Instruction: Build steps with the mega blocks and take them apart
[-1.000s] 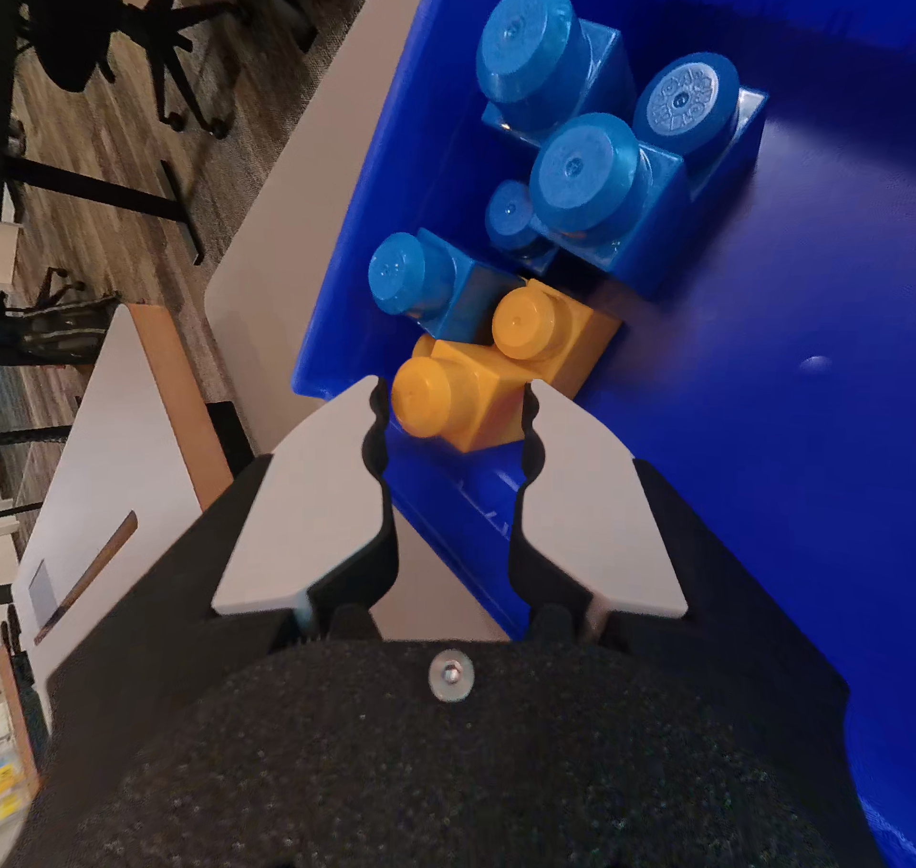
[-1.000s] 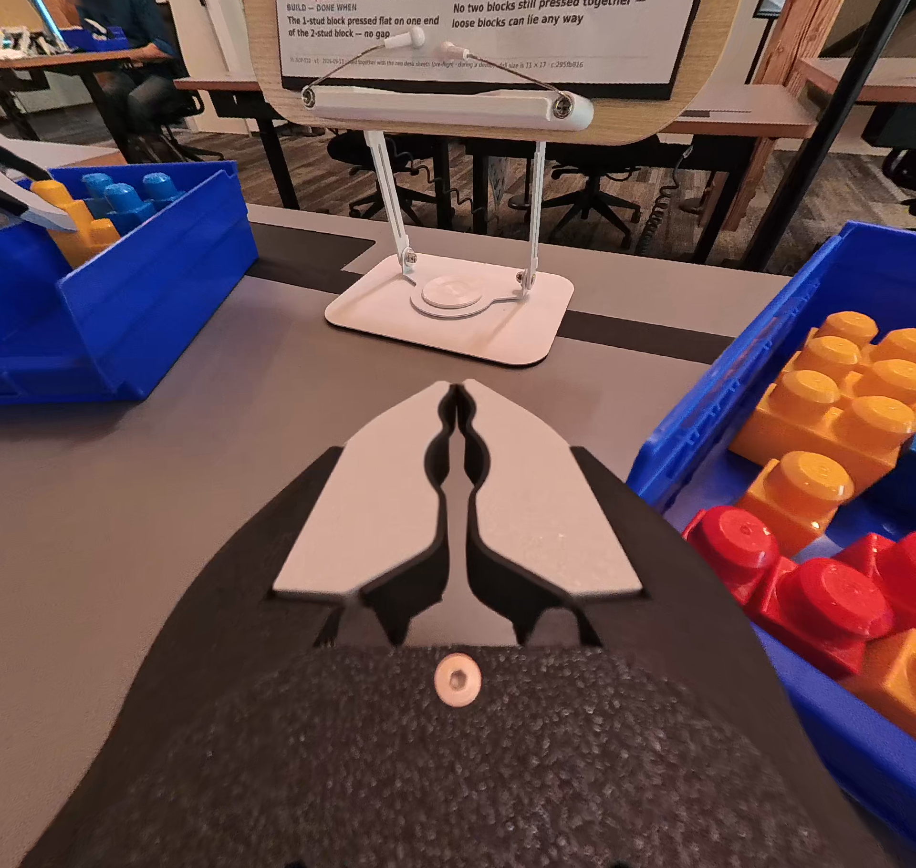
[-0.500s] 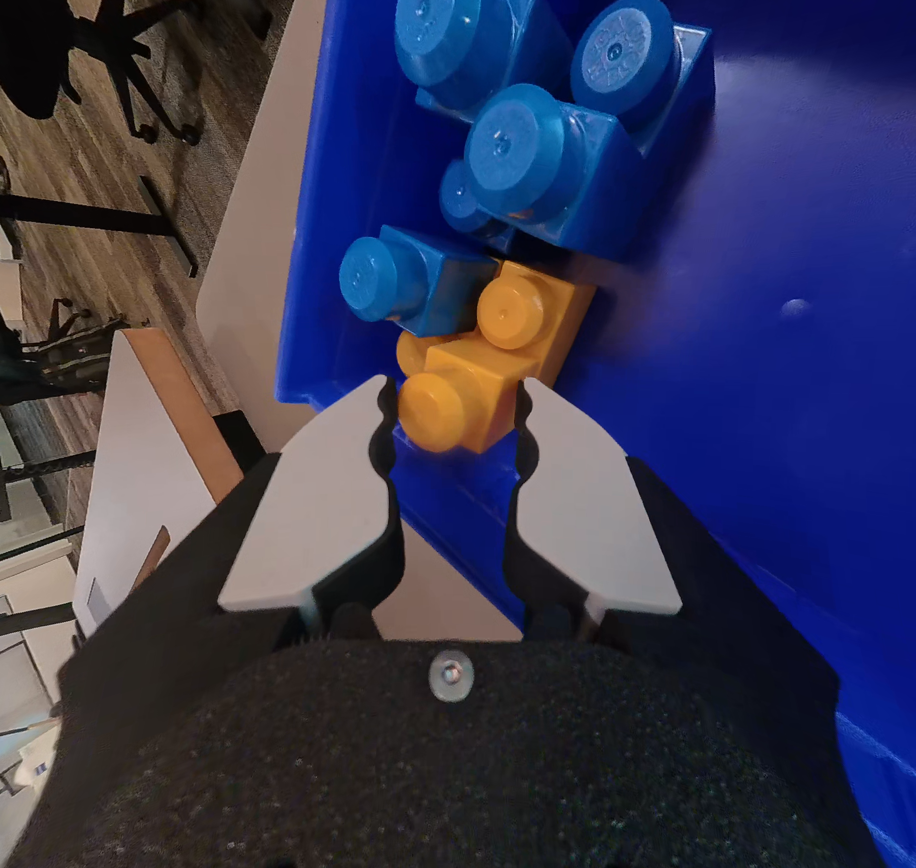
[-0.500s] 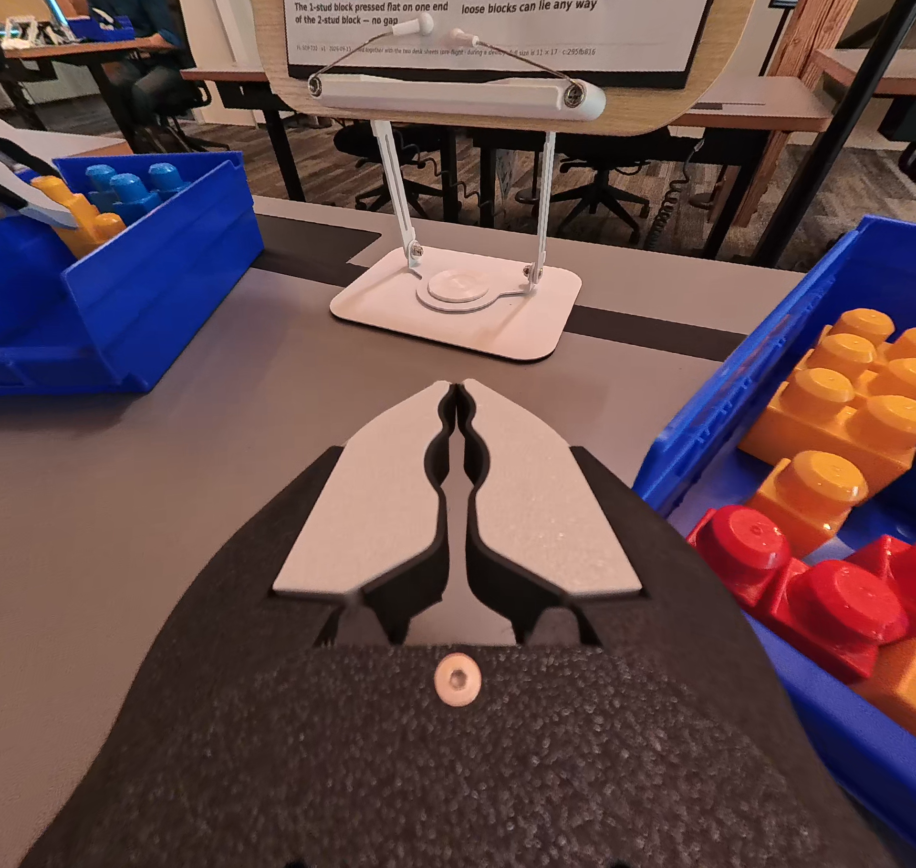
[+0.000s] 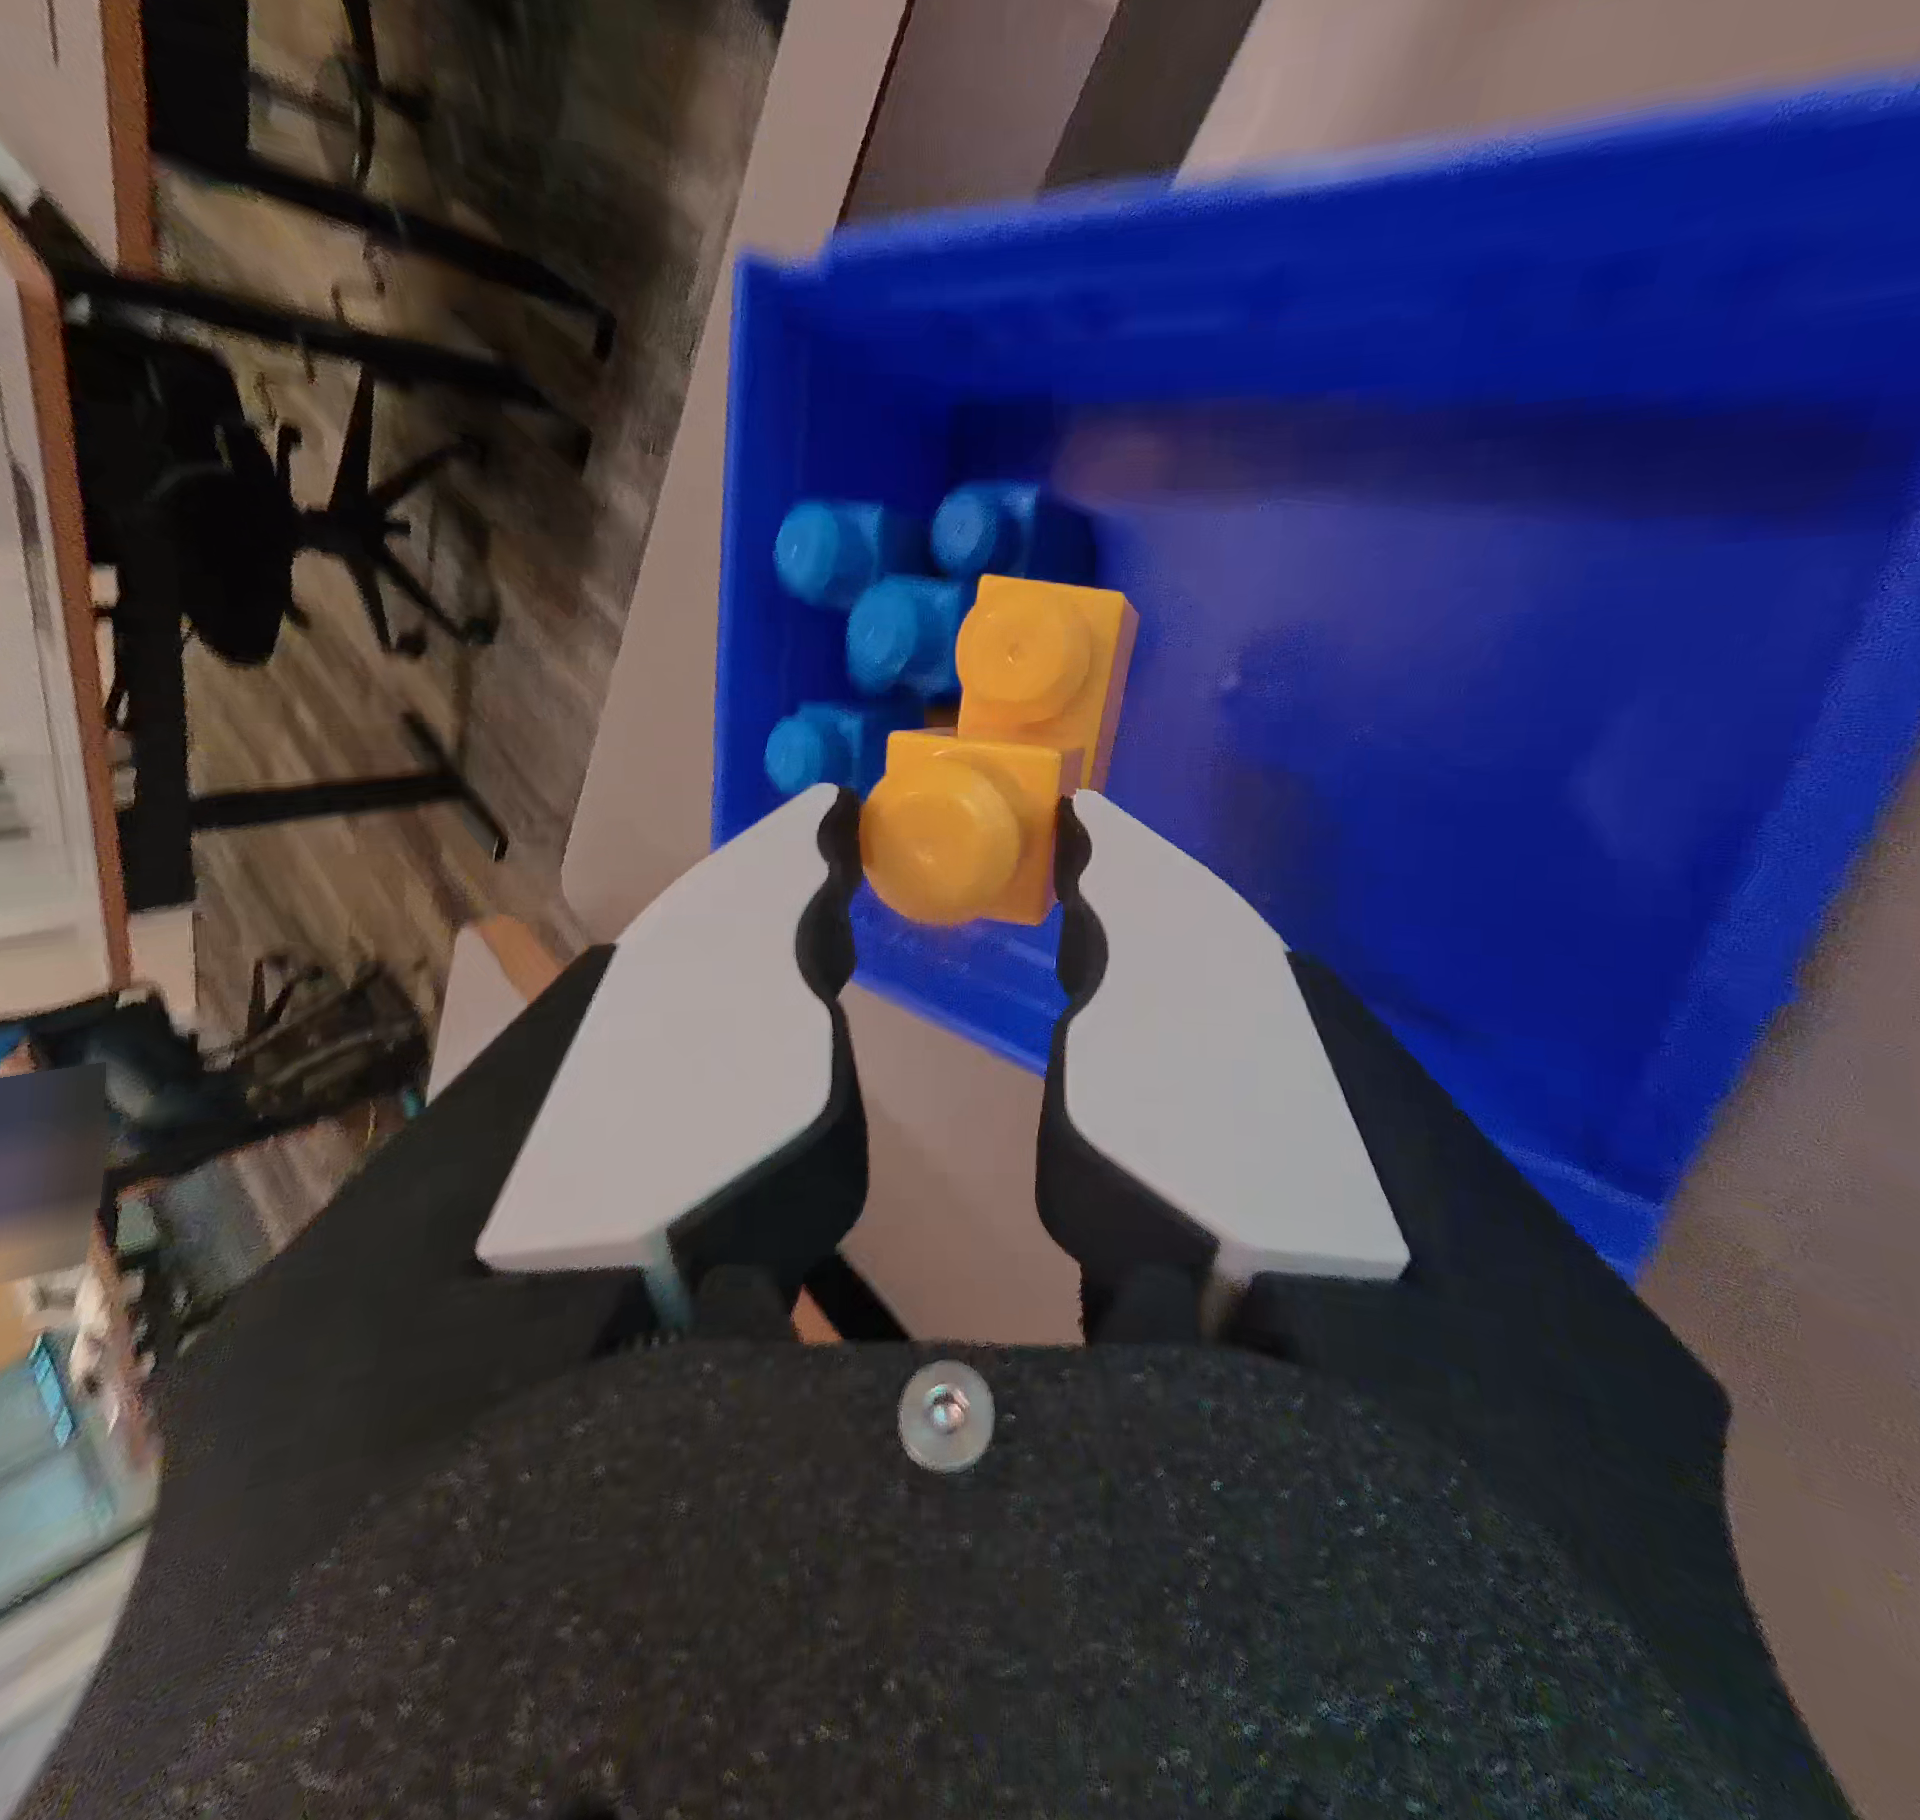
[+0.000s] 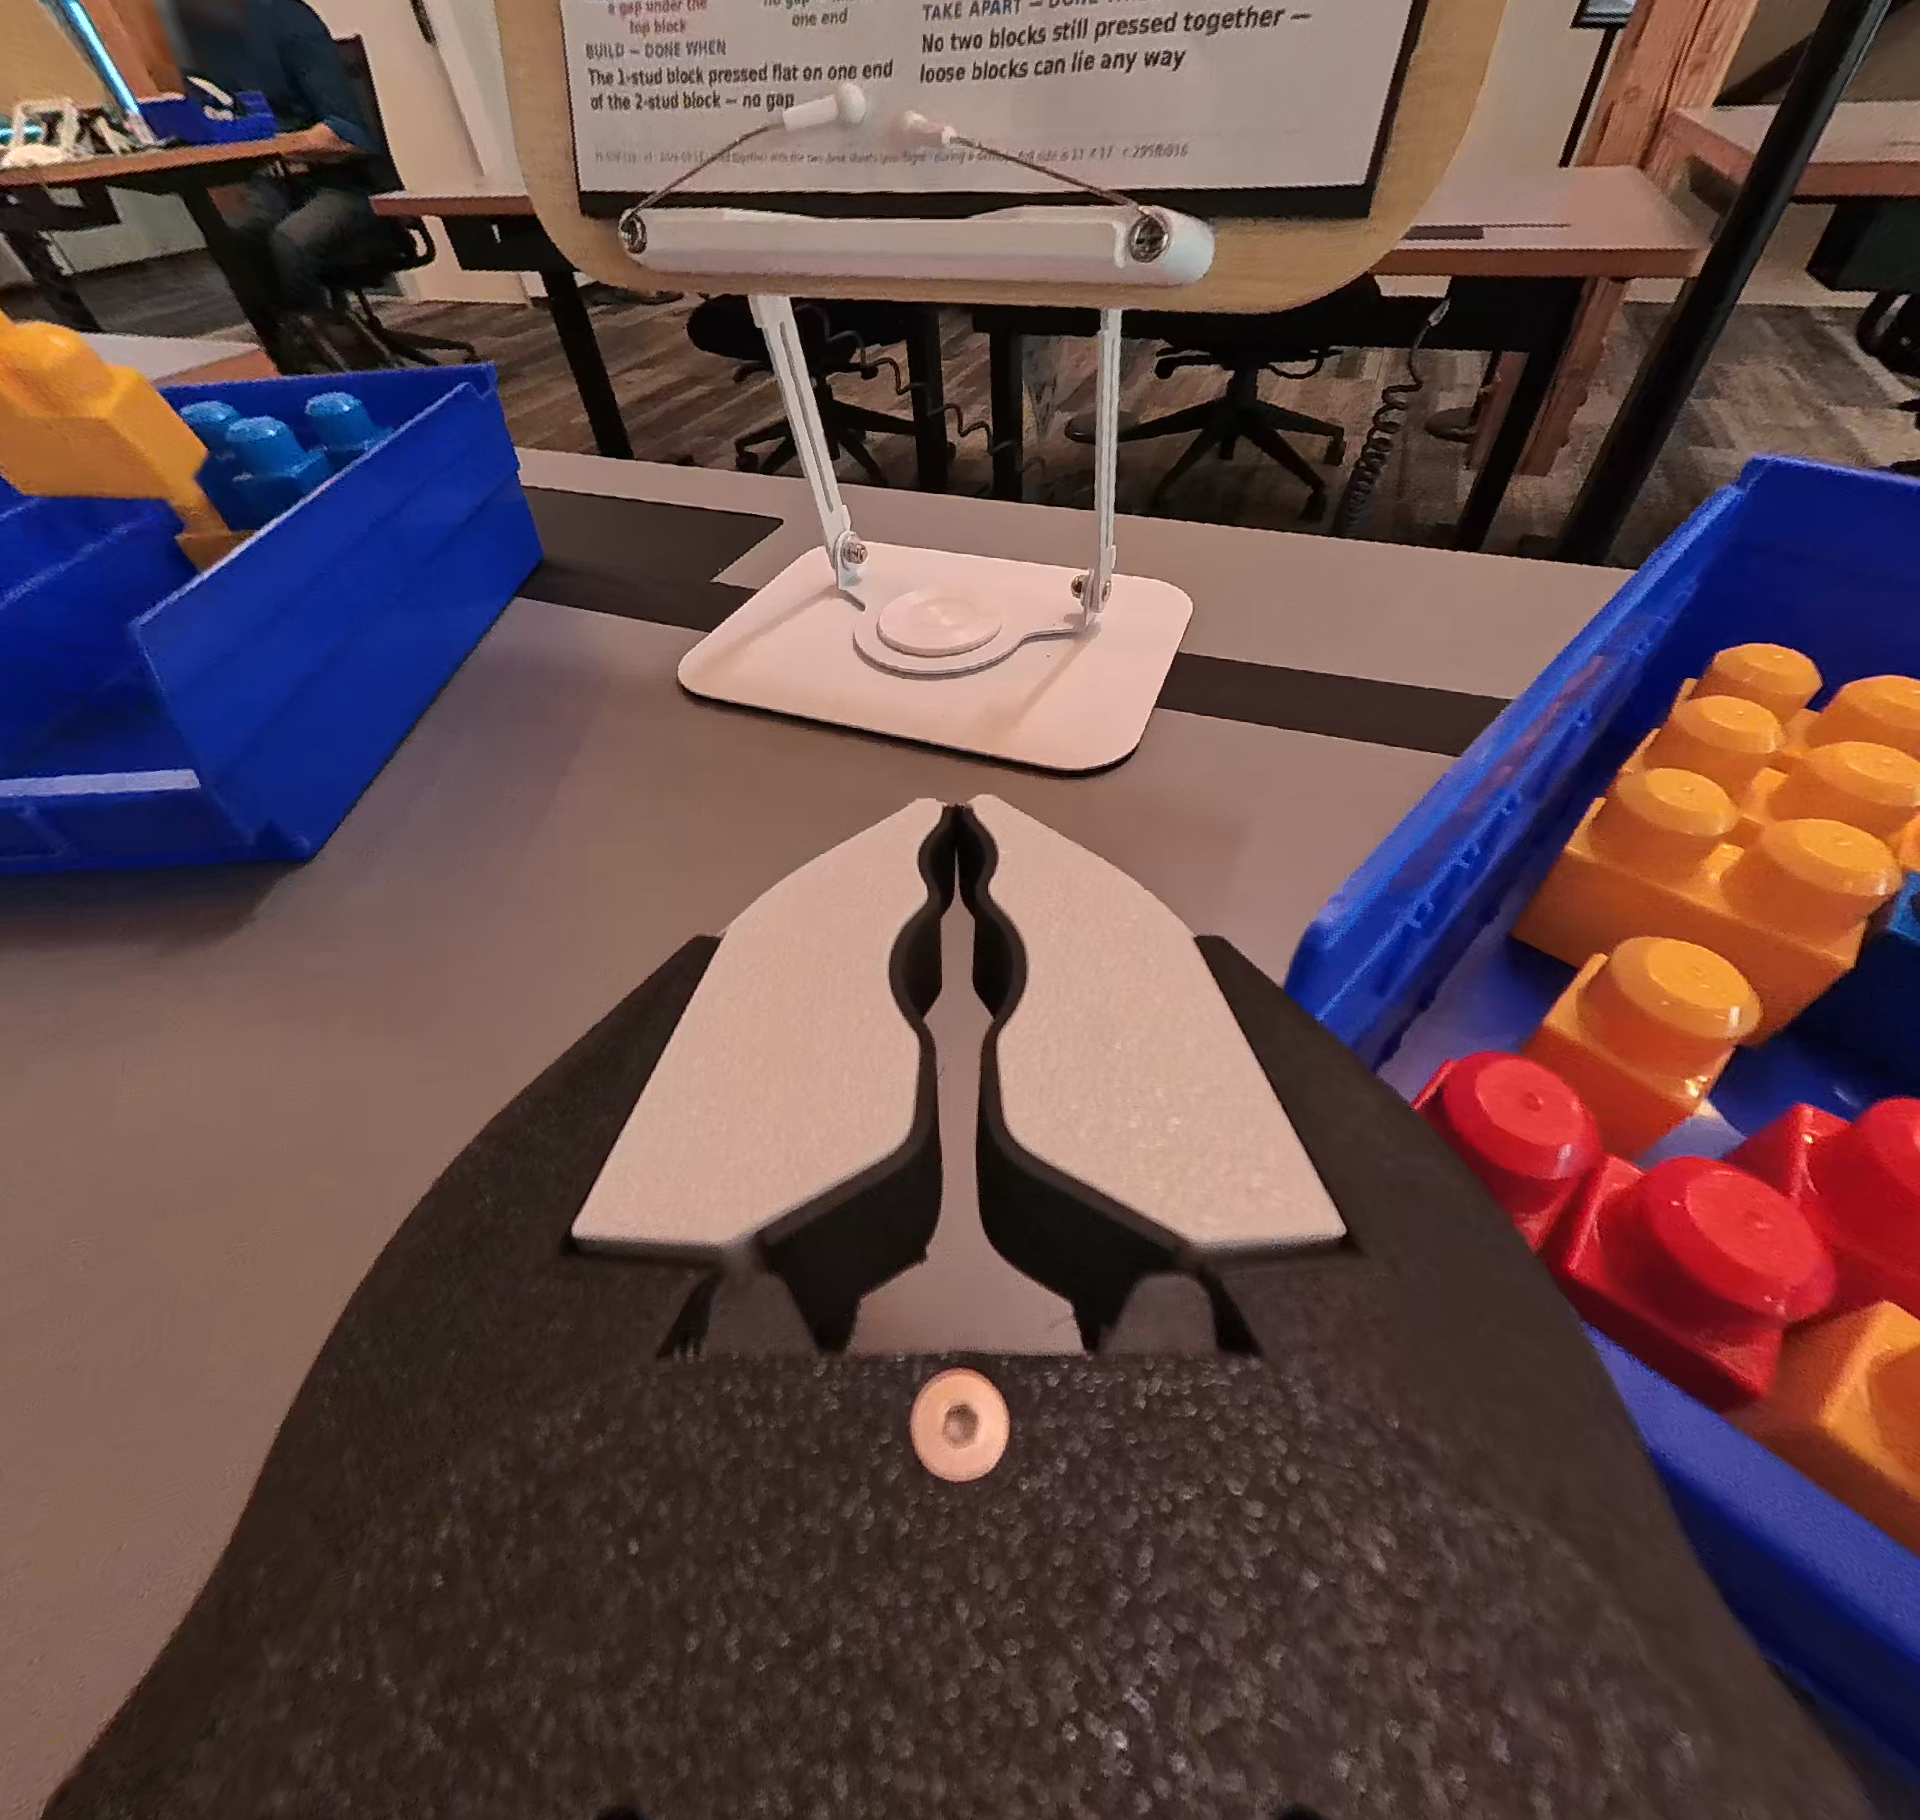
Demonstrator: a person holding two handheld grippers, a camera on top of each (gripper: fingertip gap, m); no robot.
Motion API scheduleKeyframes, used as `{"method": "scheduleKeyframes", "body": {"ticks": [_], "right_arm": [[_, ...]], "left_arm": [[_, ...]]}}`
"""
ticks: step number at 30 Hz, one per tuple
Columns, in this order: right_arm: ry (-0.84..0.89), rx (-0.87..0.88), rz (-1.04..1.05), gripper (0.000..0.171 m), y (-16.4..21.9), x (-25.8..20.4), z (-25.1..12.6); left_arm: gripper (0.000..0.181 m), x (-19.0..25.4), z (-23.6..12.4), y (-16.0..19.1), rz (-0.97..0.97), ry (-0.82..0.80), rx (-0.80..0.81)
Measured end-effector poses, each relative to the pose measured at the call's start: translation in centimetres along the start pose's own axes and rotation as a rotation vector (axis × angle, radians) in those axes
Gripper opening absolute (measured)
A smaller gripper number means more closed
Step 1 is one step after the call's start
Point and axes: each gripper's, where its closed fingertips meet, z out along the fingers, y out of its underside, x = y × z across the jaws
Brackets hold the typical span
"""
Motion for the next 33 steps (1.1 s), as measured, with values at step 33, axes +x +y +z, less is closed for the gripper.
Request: {"method": "scheduleKeyframes", "body": {"ticks": [33], "right_arm": [[0.014,0.018,-0.040,0.000,-0.7,0.7,-0.6]], "left_arm": [[0.035,33.0,-5.1,-18.9,0.249,0.667,0.459]]}}
